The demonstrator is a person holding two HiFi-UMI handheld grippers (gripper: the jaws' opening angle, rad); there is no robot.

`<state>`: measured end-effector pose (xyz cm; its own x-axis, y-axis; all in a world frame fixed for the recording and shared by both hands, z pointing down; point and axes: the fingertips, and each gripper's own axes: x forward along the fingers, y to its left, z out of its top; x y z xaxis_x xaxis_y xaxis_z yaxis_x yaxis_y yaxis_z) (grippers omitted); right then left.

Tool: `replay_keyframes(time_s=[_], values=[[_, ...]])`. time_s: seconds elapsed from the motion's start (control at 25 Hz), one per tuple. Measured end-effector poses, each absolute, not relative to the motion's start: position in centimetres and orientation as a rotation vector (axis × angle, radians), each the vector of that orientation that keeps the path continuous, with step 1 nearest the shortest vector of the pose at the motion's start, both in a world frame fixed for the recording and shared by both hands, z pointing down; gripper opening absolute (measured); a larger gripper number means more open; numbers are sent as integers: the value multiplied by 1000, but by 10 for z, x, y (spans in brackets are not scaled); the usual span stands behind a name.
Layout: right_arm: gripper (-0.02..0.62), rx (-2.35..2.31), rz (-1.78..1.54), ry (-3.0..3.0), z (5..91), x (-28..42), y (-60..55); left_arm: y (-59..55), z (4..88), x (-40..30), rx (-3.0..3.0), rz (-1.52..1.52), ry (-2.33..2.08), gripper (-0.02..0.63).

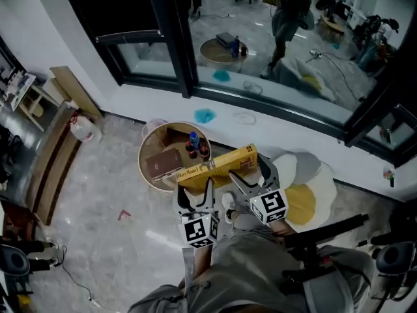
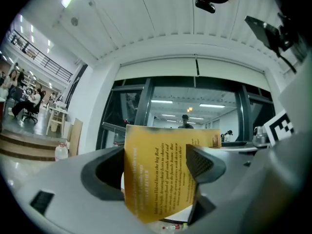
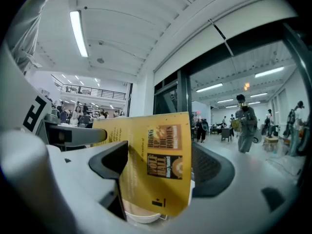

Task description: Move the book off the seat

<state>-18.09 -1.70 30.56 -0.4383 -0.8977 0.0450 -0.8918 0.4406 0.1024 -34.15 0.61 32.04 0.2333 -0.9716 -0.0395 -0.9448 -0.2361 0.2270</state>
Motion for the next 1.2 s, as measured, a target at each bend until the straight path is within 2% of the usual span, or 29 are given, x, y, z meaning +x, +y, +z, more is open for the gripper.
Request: replay_keyframes(time_s=[0.32, 0.6, 0.92, 1.2], values=[[403, 1310, -29, -2850, 311, -283, -142, -82, 312, -435, 2136, -230, -2173, 385], [403, 1078, 42, -3094, 287, -365, -275, -184, 275, -500, 2029, -68, -2421, 385], [402, 995, 143, -3121, 304, -371, -347, -253, 297, -504, 1930, 13, -2485, 385], [402, 1048, 52, -3105, 268, -420, -375, -284, 258, -556, 1981, -84, -2552, 387]])
